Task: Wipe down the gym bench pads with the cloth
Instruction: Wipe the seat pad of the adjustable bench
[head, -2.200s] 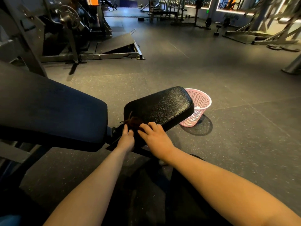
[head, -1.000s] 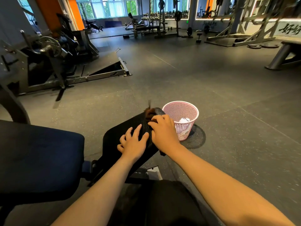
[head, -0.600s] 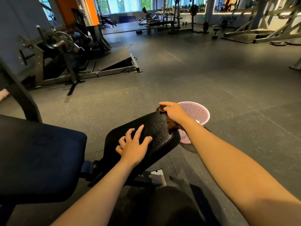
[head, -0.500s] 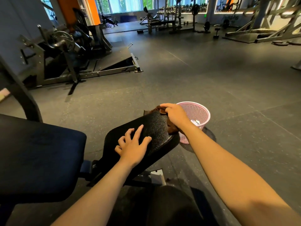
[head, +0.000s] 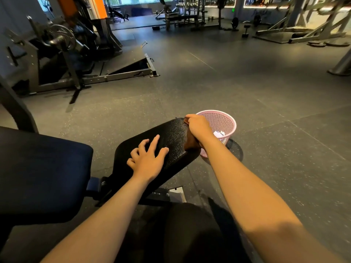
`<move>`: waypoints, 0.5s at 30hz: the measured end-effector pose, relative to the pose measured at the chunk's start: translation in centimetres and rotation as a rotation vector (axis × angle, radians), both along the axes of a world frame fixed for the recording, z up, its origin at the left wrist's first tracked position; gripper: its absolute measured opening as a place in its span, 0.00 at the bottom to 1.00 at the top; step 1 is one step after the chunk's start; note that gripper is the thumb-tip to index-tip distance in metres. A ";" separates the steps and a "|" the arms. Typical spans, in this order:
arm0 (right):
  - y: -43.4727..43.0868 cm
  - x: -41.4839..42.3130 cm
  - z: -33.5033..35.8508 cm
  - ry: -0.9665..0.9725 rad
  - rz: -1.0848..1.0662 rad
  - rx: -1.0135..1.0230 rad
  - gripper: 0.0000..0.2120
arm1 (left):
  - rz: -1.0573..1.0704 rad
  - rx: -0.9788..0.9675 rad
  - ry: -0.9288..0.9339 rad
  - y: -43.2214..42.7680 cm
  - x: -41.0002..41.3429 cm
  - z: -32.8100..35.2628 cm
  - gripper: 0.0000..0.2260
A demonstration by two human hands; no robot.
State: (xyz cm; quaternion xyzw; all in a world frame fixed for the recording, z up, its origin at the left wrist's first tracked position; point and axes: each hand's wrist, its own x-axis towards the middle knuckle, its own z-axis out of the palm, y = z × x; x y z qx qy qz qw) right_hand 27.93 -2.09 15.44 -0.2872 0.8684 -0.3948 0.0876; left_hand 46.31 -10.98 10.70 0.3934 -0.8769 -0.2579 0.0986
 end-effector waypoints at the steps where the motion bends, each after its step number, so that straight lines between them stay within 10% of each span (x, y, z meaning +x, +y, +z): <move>1: 0.1 -0.1 -0.3 -0.004 0.015 0.022 0.16 | 0.003 0.000 0.000 0.0 0.0 0.0 0.25; 8: 3.4 7.4 -3.8 -0.117 -0.434 -0.381 0.18 | -0.013 0.008 0.011 0.1 0.2 0.0 0.26; 15: 3.6 8.1 -3.1 -0.030 -0.400 -0.342 0.18 | -0.068 0.012 0.034 -0.2 0.8 -0.2 0.27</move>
